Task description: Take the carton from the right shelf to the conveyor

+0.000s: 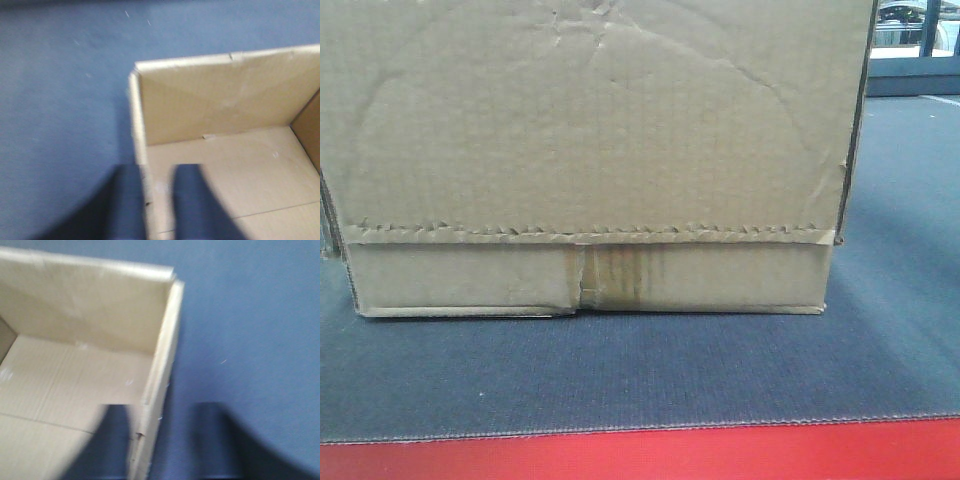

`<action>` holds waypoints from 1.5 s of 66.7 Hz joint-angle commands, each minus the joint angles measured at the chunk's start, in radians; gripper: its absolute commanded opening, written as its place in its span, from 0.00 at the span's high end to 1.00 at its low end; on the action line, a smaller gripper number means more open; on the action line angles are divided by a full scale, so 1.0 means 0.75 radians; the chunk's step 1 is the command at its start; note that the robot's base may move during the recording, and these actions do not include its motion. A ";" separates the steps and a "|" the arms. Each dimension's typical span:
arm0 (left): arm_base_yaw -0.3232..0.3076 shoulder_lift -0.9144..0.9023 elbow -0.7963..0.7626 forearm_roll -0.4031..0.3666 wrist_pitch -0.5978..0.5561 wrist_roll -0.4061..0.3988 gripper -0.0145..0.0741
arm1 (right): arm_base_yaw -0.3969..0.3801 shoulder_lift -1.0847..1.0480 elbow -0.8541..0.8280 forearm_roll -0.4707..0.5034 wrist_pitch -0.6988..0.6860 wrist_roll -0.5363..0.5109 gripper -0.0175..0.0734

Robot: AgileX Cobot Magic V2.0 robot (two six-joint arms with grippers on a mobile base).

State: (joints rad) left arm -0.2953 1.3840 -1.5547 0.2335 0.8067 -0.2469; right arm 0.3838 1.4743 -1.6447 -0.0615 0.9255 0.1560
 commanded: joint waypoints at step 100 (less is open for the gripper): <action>0.457 -1.705 1.554 -0.203 -0.633 0.272 0.82 | -0.268 -1.842 1.697 -0.084 -0.816 -0.056 0.88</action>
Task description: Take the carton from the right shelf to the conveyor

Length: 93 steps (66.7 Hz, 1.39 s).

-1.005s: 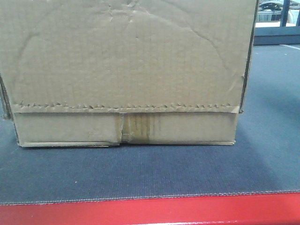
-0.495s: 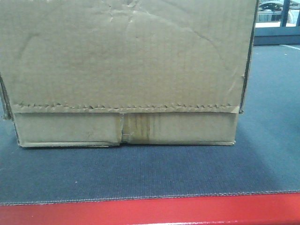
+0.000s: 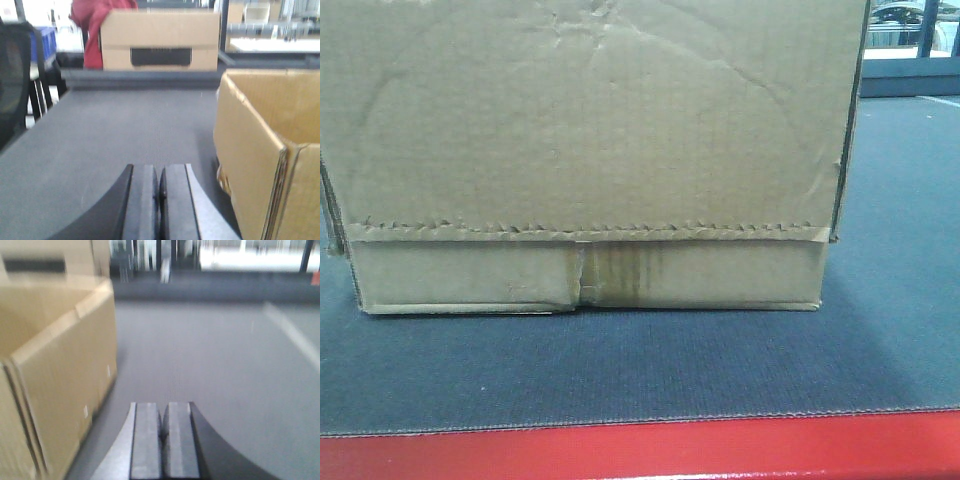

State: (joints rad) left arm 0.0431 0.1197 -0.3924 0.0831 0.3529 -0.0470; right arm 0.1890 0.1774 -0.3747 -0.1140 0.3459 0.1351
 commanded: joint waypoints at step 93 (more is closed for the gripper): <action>0.005 -0.160 0.523 -0.098 -0.440 0.005 0.82 | -0.008 -0.212 0.004 -0.014 -0.094 -0.039 0.88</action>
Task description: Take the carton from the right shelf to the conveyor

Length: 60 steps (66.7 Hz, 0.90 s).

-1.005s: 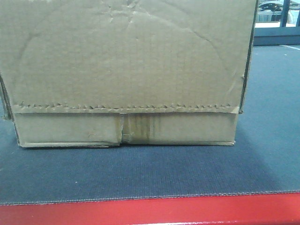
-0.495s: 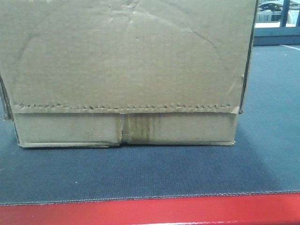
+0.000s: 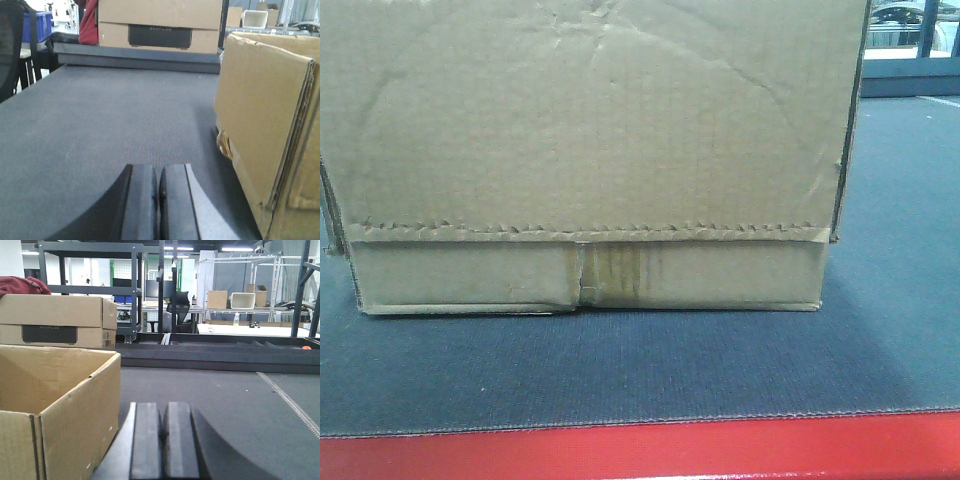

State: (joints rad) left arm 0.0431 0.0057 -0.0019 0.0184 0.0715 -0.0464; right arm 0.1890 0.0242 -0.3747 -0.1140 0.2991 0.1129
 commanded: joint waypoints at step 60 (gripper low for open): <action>0.005 -0.008 0.003 -0.012 -0.080 0.004 0.82 | -0.027 -0.007 0.020 -0.041 -0.008 -0.010 0.88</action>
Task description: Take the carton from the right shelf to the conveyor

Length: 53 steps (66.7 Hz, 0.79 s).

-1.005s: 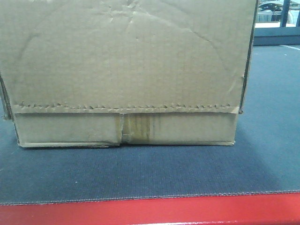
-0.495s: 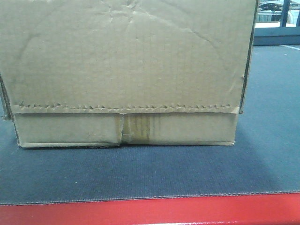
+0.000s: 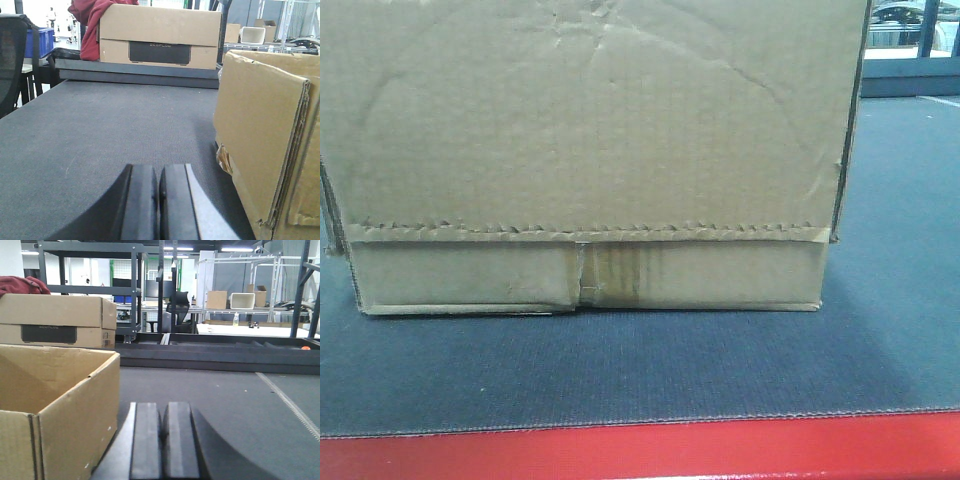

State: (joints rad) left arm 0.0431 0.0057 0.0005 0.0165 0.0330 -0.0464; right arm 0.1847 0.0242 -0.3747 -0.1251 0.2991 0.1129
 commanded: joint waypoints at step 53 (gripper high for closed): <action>0.005 -0.008 -0.001 -0.009 -0.029 0.004 0.82 | -0.277 -0.032 0.500 0.253 -0.348 -0.165 0.88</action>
State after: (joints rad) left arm 0.0431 0.0057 0.0023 0.0165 0.0315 -0.0464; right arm -0.0172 0.0052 0.0011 0.0723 0.0585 0.0000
